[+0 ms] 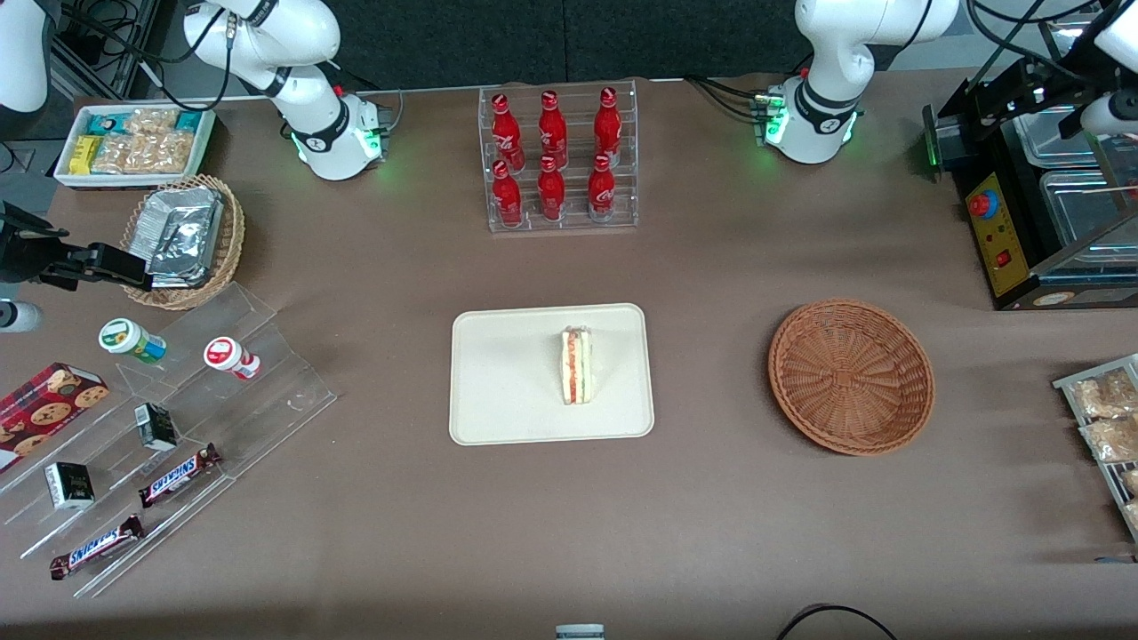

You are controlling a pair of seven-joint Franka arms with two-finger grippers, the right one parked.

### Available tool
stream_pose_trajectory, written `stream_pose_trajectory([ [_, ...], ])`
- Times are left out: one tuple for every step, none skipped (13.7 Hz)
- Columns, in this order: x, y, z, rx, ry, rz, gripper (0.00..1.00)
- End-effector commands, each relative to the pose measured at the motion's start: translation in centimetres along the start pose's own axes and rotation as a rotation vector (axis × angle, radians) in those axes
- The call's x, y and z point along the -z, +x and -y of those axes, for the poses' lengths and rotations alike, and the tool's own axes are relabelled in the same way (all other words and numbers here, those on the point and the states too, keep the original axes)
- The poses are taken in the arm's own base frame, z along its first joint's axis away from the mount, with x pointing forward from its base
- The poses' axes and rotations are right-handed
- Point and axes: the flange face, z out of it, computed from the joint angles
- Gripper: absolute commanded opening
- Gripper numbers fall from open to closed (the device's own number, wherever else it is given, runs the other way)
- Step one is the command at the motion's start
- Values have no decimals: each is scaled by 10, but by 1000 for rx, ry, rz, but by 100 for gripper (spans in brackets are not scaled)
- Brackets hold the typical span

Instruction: Place sandwich from basket to tray

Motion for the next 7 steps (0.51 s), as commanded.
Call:
stream_pose_trajectory([
  [6,-8,-3,-20,-10,-30,99],
  [10,-9,-4,-23,-9,-33,99],
  [10,-9,-7,-22,-4,-35,99],
  [11,-7,-9,-18,7,-38,99],
  [10,-3,-17,-31,16,-34,100],
  [8,-1,-20,-44,16,-31,99],
  [8,-1,-22,-52,18,-28,99],
])
